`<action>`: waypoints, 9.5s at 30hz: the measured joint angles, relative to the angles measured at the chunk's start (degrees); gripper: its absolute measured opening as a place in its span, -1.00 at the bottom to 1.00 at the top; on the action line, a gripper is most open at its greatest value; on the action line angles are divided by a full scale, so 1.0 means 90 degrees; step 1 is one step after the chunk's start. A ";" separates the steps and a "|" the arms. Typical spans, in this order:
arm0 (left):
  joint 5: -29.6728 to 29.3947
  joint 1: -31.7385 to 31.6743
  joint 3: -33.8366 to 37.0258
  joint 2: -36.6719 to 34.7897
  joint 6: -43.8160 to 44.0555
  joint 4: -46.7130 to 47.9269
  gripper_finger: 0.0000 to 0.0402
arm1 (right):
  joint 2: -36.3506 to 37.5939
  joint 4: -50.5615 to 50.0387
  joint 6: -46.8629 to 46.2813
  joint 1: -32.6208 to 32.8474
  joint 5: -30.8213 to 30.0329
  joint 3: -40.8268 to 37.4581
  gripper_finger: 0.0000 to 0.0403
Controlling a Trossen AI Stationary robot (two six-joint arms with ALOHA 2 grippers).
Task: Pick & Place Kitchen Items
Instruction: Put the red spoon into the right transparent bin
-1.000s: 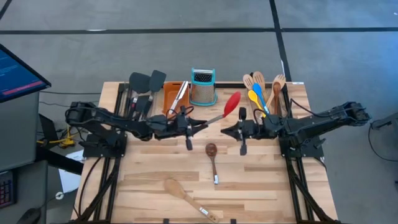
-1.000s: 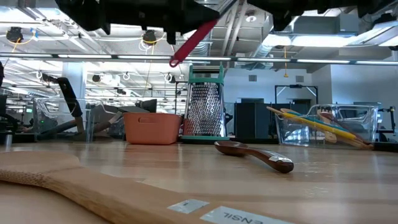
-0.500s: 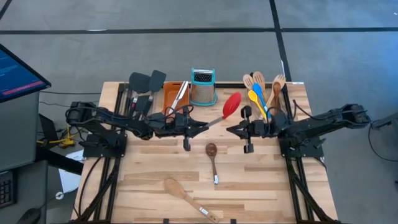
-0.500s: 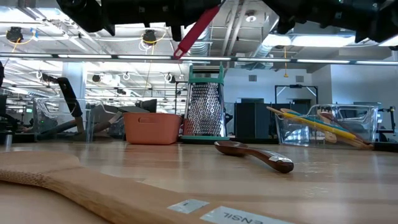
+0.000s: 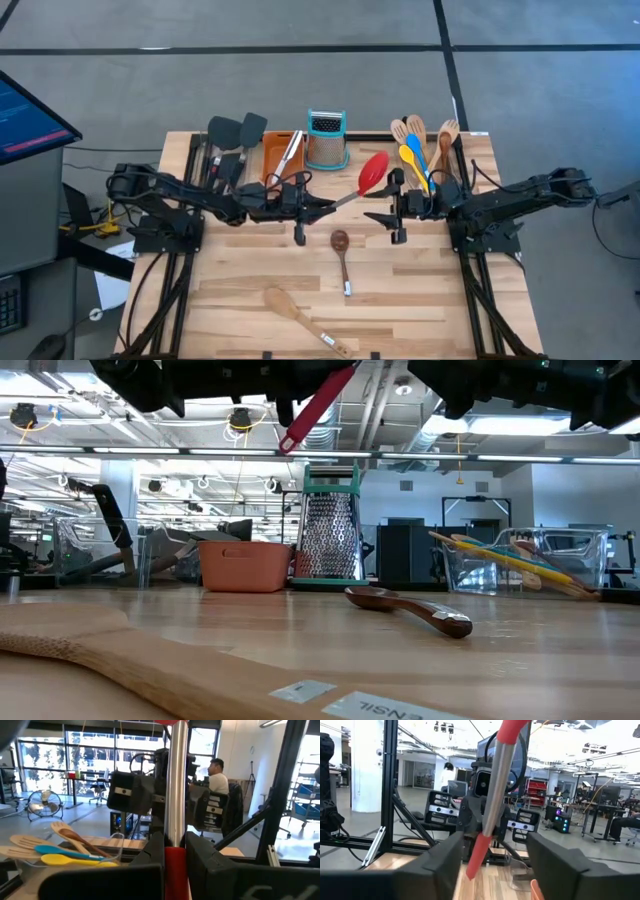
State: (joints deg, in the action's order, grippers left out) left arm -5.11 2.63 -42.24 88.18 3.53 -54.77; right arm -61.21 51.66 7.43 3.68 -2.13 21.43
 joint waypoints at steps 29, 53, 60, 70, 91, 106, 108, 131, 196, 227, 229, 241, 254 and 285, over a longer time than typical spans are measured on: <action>0.0163 0.0069 -0.1025 0.1558 0.0279 -0.0416 -0.95 | 0.0000 0.0047 -0.0001 0.0024 0.0090 0.0000 0.31; 0.0145 0.0069 -0.1022 0.1607 0.0330 -0.0587 -0.95 | -0.0001 0.0328 0.0004 0.0185 0.0092 0.0002 -0.41; 0.0161 0.0070 -0.1022 0.1605 0.0327 -0.0585 -0.95 | -0.0001 0.0354 0.0001 0.0185 0.0095 0.0002 -0.66; 0.0168 0.0069 -0.1022 0.1600 0.0311 -0.0568 -0.95 | 0.0000 0.0362 -0.0020 0.0185 0.0112 0.0002 -0.78; 0.0063 0.0069 -0.1022 0.1600 0.0343 -0.0537 -0.12 | -0.0002 0.0359 0.0022 0.0184 0.0084 0.0002 -0.78; 0.0066 0.0069 -0.1022 0.1600 0.0335 -0.0536 0.13 | -0.0002 0.0308 0.0002 0.0185 0.0075 0.0002 -0.78; 0.0068 0.0069 -0.1022 0.1600 0.0331 -0.0536 0.12 | -0.0001 0.0285 0.0002 0.0183 0.0073 0.0002 -0.78; 0.0087 0.0069 -0.1020 0.1600 0.0330 -0.0449 0.07 | 0.1603 -0.2175 0.0597 0.1263 -0.5066 0.0005 -0.78; 0.0076 0.0045 -0.1020 0.1600 0.0330 -0.0414 0.06 | 0.4194 -0.4332 0.0962 0.2101 -0.8337 0.0612 -0.78; 0.0076 0.0033 -0.1018 0.1600 0.0328 -0.0351 0.06 | 0.2064 -0.6931 -0.1018 -0.2287 -0.3730 0.2601 -0.78; 0.0076 0.0033 -0.1018 0.1600 0.0328 -0.0344 0.06 | 0.2102 -0.7532 -0.1340 -0.2710 -0.3386 0.2795 -0.78; 0.0076 0.0033 -0.1018 0.1600 0.0330 -0.0342 0.06 | 0.2531 -0.9943 -0.2112 -0.4480 -0.2309 0.3077 -0.78; 0.0075 0.0033 -0.1018 0.1600 0.0328 -0.0339 0.06 | 0.2166 -0.9895 -0.2338 -0.5529 -0.1141 0.2433 -0.78; 0.0073 0.0033 -0.1018 0.1600 0.0330 -0.0305 0.06 | 0.0058 -0.8830 -0.2618 -0.6796 0.0051 0.1969 -0.30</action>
State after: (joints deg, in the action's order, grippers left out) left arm -4.44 2.92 -51.40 102.59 6.50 -57.52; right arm -60.69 -27.81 -16.13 -57.48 -1.67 39.15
